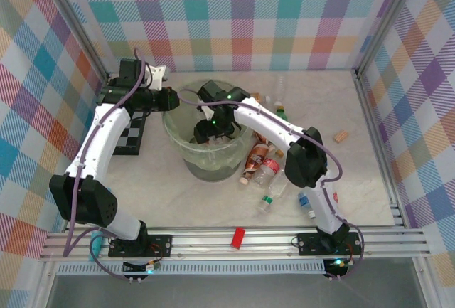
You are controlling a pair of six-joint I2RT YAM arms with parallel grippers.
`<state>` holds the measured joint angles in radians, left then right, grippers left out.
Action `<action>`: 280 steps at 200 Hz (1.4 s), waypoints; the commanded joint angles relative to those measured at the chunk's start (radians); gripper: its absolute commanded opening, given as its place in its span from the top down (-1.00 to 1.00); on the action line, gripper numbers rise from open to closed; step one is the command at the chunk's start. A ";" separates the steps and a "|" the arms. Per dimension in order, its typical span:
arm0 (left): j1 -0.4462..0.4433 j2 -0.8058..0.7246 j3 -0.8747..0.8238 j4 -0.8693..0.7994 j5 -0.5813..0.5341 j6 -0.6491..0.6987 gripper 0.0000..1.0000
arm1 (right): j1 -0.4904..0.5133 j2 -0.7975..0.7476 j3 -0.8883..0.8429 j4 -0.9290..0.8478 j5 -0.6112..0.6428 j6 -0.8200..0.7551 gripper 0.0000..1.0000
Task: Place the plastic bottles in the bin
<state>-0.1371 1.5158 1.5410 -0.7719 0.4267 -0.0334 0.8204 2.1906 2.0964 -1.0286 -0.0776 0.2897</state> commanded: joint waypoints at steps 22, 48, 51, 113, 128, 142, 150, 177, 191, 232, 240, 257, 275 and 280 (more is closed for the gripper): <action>-0.015 0.030 -0.041 -0.077 0.006 -0.008 1.00 | 0.019 -0.094 -0.025 0.016 0.003 0.014 -0.79; -0.015 0.027 -0.048 -0.070 -0.003 -0.010 1.00 | 0.020 -0.134 0.010 0.012 -0.020 -0.007 -0.95; -0.015 0.026 -0.048 -0.070 -0.004 -0.010 1.00 | 0.019 -0.141 0.011 0.013 -0.023 -0.011 -0.96; -0.013 0.018 -0.061 -0.069 -0.025 -0.005 1.00 | 0.019 -0.322 0.028 0.059 -0.032 -0.080 -0.99; -0.011 0.015 -0.064 -0.070 -0.037 -0.002 1.00 | 0.013 -0.356 0.027 0.065 0.011 -0.085 -0.99; -0.004 0.012 -0.069 -0.066 -0.041 -0.004 1.00 | -0.004 -0.384 0.025 0.064 0.021 -0.086 -0.99; 0.003 0.011 -0.071 -0.064 -0.044 -0.009 1.00 | -0.019 -0.400 0.019 0.068 0.022 -0.077 -0.99; 0.040 0.002 -0.082 -0.046 -0.065 -0.041 1.00 | -0.077 -0.470 -0.043 0.114 0.027 -0.030 -0.99; 0.061 -0.008 -0.086 -0.036 -0.072 -0.050 1.00 | -0.123 -0.508 -0.087 0.147 0.020 0.013 -1.00; 0.113 -0.032 -0.092 -0.029 -0.092 -0.059 1.00 | -0.275 -0.527 -0.159 0.155 0.077 0.072 -0.99; 0.122 -0.038 -0.093 -0.029 -0.097 -0.059 1.00 | -0.308 -0.511 -0.158 0.149 0.092 0.068 -0.99; 0.137 -0.045 -0.092 -0.036 -0.119 -0.053 1.00 | -0.374 -0.459 -0.151 0.141 0.117 0.061 -0.99; 0.150 -0.049 -0.096 -0.041 -0.133 -0.047 1.00 | -0.439 -0.401 -0.162 0.172 0.129 0.079 -0.99; 0.155 -0.050 -0.097 -0.040 -0.133 -0.046 1.00 | -0.455 -0.379 -0.163 0.181 0.142 0.086 -0.99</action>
<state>-0.0139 1.4731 1.4765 -0.7517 0.3691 -0.0895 0.4255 1.7294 1.9446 -0.8890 0.0132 0.3408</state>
